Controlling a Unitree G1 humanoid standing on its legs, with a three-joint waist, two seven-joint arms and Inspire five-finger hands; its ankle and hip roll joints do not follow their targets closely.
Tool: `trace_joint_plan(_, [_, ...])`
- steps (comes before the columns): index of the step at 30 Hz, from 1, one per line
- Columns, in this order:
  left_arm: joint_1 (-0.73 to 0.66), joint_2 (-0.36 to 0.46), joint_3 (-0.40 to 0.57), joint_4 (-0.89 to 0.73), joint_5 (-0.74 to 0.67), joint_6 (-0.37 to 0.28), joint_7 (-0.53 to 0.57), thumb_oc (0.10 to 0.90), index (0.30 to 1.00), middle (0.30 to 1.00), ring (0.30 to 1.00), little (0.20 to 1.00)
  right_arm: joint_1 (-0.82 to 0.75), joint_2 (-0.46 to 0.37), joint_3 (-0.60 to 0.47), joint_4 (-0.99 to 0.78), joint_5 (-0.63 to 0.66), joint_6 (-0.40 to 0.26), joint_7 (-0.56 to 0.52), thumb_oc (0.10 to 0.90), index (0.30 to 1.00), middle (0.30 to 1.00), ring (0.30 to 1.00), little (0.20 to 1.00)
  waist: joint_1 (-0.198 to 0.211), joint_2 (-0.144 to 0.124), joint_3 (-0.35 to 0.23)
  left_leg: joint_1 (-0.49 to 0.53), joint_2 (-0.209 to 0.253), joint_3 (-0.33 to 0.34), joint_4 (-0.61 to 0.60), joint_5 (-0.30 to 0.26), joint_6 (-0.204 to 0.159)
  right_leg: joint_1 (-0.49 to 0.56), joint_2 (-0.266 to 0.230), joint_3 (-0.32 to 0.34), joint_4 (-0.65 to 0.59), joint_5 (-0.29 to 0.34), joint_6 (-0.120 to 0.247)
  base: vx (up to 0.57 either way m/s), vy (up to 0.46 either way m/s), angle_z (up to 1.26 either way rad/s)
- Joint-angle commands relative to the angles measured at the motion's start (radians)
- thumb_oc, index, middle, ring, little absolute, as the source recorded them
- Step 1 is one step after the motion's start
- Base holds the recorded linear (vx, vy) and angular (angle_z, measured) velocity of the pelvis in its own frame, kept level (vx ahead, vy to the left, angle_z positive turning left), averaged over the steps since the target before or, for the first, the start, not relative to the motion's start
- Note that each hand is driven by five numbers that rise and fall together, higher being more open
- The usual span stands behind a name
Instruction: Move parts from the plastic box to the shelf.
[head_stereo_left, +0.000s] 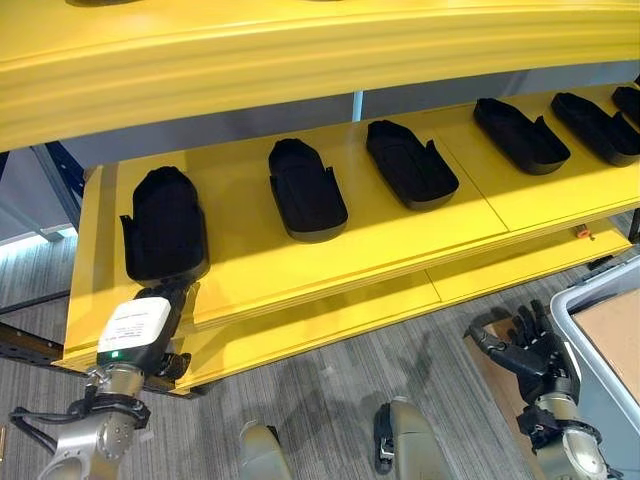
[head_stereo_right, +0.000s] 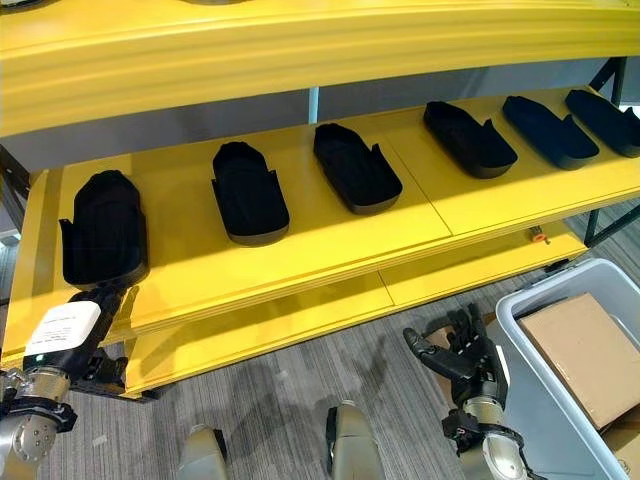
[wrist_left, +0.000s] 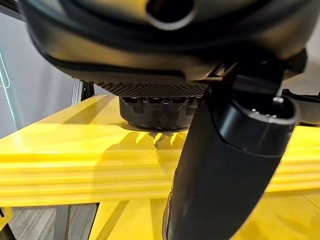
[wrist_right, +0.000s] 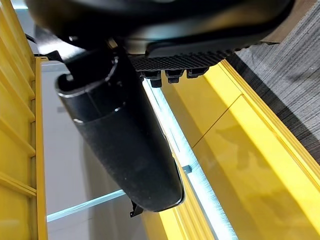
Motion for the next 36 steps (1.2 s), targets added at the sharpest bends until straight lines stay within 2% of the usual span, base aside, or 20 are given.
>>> trace_joint_plan(1, [-0.107, 0.110, 0.051, -0.003, 0.011, 0.007, 0.098, 0.900, 1.000, 1.000, 1.000, 1.000, -0.056, -0.030, -0.054, -0.086, 0.003, -0.080, 0.013, 0.900, 1.000, 1.000, 1.000, 1.000, -0.002, 0.017, -0.033, -0.004, -0.011, 0.019, 0.056, -0.059, 0.080, 0.071, -0.014, 0.056, -0.072, -0.014, 0.026, 0.00, 0.000, 0.00])
trace_joint_plan(36, [-0.191, 0.128, 0.012, 0.088, 0.032, 0.032, 0.115, 0.900, 1.000, 1.000, 1.000, 1.000, -0.053, -0.037, -0.046, -0.082, 0.007, -0.083, 0.015, 0.900, 1.000, 1.000, 1.000, 1.000, -0.017, 0.008, -0.039, -0.016, -0.005, 0.026, 0.067, -0.061, 0.081, 0.051, -0.008, 0.065, -0.071, -0.005, 0.024, 0.00, 0.000, 0.00])
